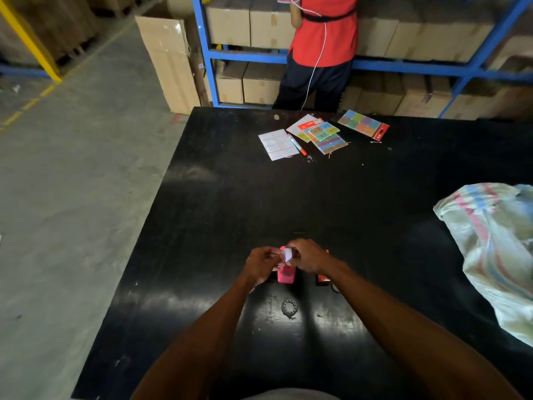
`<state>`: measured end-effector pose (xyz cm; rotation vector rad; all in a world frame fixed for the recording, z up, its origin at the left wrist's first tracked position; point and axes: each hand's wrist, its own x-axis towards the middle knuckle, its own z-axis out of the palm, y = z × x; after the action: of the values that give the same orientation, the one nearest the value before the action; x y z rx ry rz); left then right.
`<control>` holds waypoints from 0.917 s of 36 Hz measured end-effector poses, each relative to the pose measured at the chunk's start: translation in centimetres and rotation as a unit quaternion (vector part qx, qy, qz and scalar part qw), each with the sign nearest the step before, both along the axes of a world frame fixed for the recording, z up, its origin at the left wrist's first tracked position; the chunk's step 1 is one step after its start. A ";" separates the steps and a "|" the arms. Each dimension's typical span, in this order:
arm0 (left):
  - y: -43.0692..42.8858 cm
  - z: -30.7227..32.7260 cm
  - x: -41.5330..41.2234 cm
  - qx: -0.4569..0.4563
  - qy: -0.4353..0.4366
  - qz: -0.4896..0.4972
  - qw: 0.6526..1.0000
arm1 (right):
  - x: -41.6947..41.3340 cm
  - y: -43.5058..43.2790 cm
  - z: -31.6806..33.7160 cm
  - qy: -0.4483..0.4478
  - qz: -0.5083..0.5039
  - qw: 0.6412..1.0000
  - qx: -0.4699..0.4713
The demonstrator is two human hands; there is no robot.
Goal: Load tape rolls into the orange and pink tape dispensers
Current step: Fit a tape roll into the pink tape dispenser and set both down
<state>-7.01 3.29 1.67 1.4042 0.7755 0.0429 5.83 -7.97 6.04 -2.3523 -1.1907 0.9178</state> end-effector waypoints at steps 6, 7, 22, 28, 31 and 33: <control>0.2 0.4 -0.4 0.007 0.008 -0.007 1.000 | -0.4 -1.1 0.0 -0.018 -0.019 1.000 -0.013; 0.2 0.4 -0.6 0.008 0.008 -0.007 1.000 | -0.5 -1.4 0.0 -0.019 -0.021 0.999 -0.020; -1.0 0.4 -2.7 0.006 0.024 -0.035 0.999 | -5.2 -7.3 -3.7 -0.058 0.014 0.983 -0.172; -1.5 1.0 -3.5 -0.002 0.026 -0.039 0.999 | -7.0 -8.4 -6.1 -0.097 0.006 0.976 -0.197; -1.6 1.2 -3.7 -0.005 0.028 -0.041 0.999 | -7.3 -8.4 -6.4 -0.095 0.002 0.974 -0.206; -1.6 1.2 -3.9 -0.007 0.027 -0.040 0.999 | -7.5 -8.2 -6.3 -0.106 0.007 0.973 -0.203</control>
<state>-10.86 1.73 2.86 1.4279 0.7611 -0.0627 -1.62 -16.19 -0.31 -2.8301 -1.1897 1.0169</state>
